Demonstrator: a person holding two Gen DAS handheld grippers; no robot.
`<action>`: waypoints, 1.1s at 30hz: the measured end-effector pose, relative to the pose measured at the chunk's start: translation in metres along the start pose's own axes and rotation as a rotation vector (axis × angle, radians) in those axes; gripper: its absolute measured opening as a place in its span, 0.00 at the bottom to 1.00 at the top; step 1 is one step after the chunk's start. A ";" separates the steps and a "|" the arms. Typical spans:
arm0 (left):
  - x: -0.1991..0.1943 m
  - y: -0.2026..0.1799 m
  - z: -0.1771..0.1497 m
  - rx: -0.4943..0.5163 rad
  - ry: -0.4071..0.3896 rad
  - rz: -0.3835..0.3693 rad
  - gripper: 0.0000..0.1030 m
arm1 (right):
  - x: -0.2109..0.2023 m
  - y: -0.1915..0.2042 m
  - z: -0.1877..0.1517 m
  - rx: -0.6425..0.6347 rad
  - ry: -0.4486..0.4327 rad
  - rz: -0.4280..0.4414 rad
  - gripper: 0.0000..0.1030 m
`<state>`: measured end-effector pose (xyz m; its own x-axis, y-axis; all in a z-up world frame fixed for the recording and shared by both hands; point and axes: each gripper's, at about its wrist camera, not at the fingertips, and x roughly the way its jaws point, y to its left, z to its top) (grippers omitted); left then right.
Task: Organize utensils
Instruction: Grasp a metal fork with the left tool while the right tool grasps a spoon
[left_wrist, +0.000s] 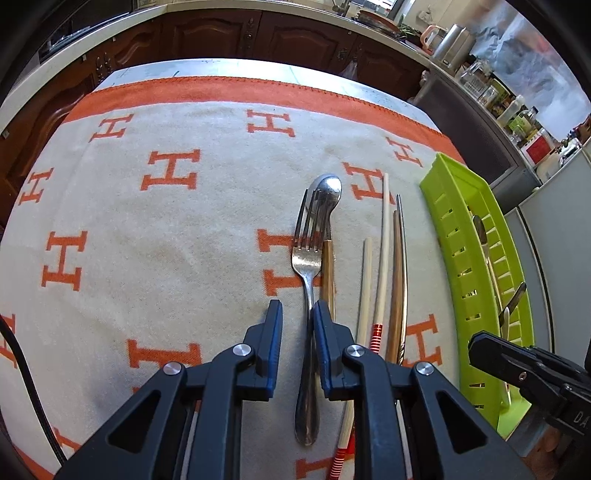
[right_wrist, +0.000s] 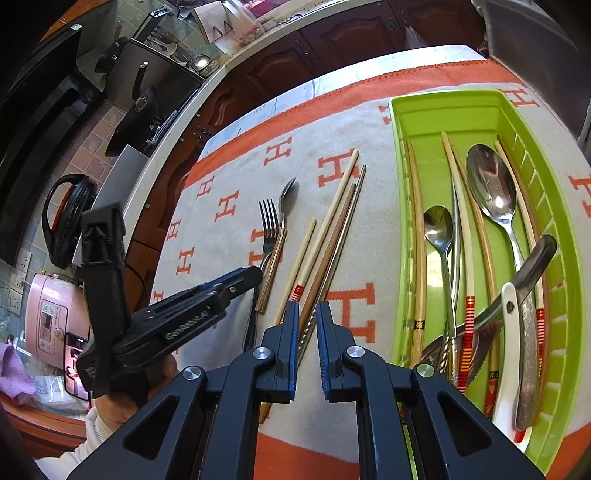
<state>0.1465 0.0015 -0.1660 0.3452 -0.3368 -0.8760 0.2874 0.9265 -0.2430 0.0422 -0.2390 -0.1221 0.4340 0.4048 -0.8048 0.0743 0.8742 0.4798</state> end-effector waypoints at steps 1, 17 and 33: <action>0.003 -0.004 0.001 0.011 0.002 0.015 0.15 | 0.000 -0.001 0.001 -0.003 -0.001 0.001 0.10; 0.007 -0.034 -0.003 0.113 -0.003 0.142 0.02 | 0.006 -0.019 0.001 0.019 0.004 0.022 0.10; -0.067 0.023 -0.015 -0.037 -0.128 0.045 0.02 | 0.041 0.024 0.082 -0.020 -0.002 -0.030 0.20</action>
<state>0.1165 0.0476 -0.1187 0.4687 -0.3112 -0.8267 0.2368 0.9459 -0.2218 0.1349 -0.2234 -0.1151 0.4337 0.3775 -0.8182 0.0695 0.8913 0.4481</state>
